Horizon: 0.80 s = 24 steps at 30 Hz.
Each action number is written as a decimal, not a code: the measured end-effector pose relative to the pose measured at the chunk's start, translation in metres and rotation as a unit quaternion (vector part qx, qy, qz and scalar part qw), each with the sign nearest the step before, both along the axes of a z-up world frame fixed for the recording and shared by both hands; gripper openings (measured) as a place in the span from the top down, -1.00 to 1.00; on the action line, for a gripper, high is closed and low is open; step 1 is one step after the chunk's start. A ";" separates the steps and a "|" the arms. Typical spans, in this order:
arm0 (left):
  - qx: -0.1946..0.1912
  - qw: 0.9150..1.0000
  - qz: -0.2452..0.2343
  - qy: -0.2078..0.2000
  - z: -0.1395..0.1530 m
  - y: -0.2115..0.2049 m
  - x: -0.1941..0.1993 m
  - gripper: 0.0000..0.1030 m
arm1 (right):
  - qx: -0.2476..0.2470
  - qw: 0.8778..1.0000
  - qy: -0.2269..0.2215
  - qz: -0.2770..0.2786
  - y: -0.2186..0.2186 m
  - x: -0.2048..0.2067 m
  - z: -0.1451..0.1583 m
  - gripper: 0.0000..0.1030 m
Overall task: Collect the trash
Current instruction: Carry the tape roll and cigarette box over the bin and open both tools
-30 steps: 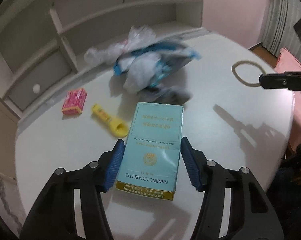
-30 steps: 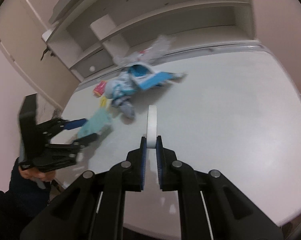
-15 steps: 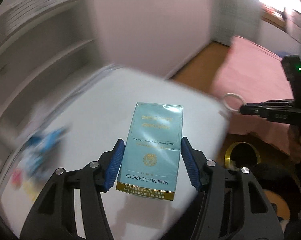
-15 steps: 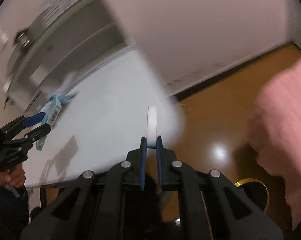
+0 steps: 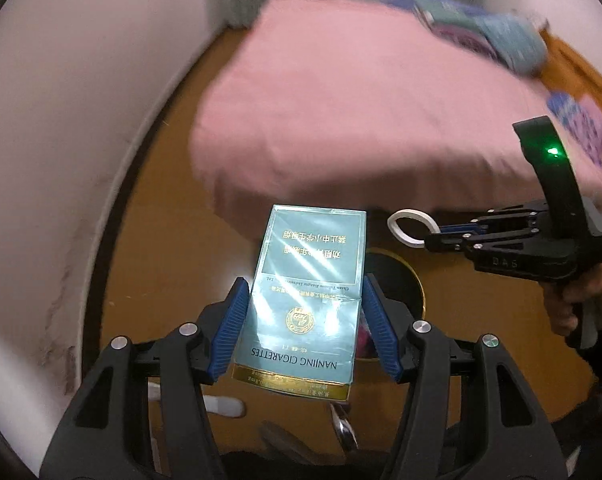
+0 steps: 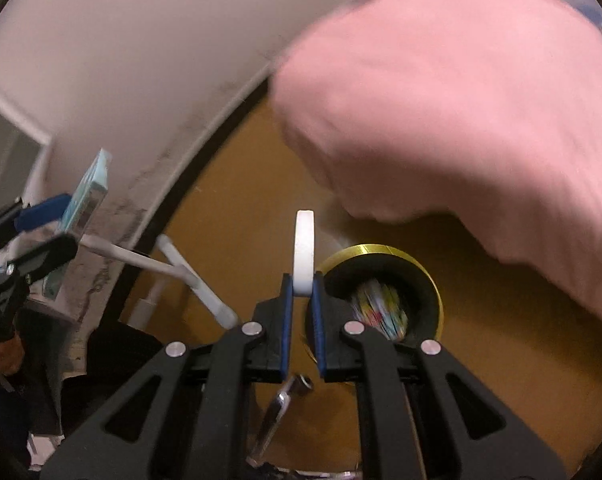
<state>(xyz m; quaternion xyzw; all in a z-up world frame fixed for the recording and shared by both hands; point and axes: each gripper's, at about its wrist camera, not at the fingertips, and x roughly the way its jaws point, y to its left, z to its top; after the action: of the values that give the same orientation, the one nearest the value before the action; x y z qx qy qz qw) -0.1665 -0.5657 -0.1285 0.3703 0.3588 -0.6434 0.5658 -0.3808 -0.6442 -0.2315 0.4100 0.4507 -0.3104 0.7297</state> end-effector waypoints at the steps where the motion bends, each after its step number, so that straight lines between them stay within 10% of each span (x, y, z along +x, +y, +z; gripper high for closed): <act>1: 0.017 1.000 -0.009 0.011 -0.015 -0.010 -0.006 -0.10 | 0.008 1.000 0.009 -0.003 -0.001 -0.005 -0.011 0.80; 11: 0.134 0.990 -0.053 -0.001 -0.143 -0.056 -0.050 -0.10 | 0.086 0.995 0.048 -0.017 0.006 -0.028 -0.092 0.80; 22: 0.140 0.988 -0.068 0.010 -0.148 -0.059 -0.074 -0.10 | 0.106 0.993 0.040 -0.033 -0.002 -0.032 -0.100 0.77; 24: 0.144 0.987 -0.068 0.011 -0.150 -0.058 -0.077 -0.10 | 0.103 0.993 0.039 -0.036 -0.006 -0.032 -0.101 0.28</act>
<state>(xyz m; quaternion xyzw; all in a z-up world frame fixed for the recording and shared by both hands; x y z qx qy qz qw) -0.2430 -0.6238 -0.2789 0.4644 0.4278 -0.6263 0.4572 -0.4131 -0.6500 -0.3320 0.4864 0.4932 -0.3043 0.6539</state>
